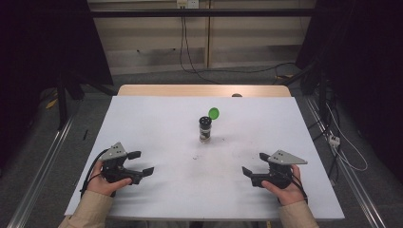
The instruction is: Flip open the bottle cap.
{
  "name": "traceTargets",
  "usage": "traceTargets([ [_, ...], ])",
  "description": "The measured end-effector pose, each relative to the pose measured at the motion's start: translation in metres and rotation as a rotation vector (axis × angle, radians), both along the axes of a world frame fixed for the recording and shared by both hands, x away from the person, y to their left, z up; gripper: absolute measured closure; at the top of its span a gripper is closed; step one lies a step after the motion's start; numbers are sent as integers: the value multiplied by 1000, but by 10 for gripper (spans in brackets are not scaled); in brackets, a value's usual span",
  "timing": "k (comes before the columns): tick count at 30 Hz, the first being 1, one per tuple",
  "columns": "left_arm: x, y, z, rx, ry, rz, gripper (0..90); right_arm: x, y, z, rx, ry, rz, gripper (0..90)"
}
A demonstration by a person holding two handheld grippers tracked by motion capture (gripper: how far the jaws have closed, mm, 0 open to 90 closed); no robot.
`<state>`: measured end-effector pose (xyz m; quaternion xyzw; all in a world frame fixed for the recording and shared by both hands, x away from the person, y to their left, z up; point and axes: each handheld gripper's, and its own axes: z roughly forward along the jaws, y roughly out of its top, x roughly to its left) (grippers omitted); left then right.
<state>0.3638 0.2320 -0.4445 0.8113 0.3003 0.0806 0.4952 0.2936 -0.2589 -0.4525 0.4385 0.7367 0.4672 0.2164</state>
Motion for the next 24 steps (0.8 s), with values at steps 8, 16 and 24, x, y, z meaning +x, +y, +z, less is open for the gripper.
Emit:
traceTargets([
  [8, -6, 4, -1, 0, 0, -4, 106, -4, -6, -1, -6, 1, -8, 122],
  [16, -7, 11, -2, 3, -3, 16, 90, -7, -10, -3, -10, 4, -17, 123],
  [24, -7, 11, -4, -1, -1, 20, 90, -8, -12, -4, -18, 6, -26, 121],
])
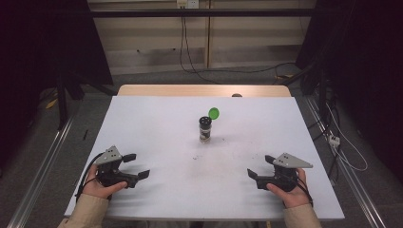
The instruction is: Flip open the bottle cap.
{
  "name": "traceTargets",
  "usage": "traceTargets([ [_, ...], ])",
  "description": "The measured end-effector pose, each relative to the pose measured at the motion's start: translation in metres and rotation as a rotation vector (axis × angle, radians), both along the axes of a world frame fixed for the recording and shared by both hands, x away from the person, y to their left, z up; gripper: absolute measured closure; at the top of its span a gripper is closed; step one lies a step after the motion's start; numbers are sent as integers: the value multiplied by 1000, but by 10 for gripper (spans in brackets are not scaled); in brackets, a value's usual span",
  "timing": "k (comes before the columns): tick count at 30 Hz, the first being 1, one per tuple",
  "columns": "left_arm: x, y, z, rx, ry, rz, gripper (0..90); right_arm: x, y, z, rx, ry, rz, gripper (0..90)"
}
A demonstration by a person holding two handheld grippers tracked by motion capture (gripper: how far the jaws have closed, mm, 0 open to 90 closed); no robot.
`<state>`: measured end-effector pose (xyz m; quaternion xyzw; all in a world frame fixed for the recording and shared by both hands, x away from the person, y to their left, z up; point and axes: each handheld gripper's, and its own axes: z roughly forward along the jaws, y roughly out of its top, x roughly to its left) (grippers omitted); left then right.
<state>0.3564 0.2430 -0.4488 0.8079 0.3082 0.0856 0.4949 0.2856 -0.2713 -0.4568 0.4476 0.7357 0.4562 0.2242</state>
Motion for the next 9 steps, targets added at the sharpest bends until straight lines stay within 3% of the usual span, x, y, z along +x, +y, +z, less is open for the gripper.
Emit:
traceTargets([
  [9, 2, -3, 0, 6, -1, -6, 90, 1, -2, -2, -16, 24, -4, 110],
])
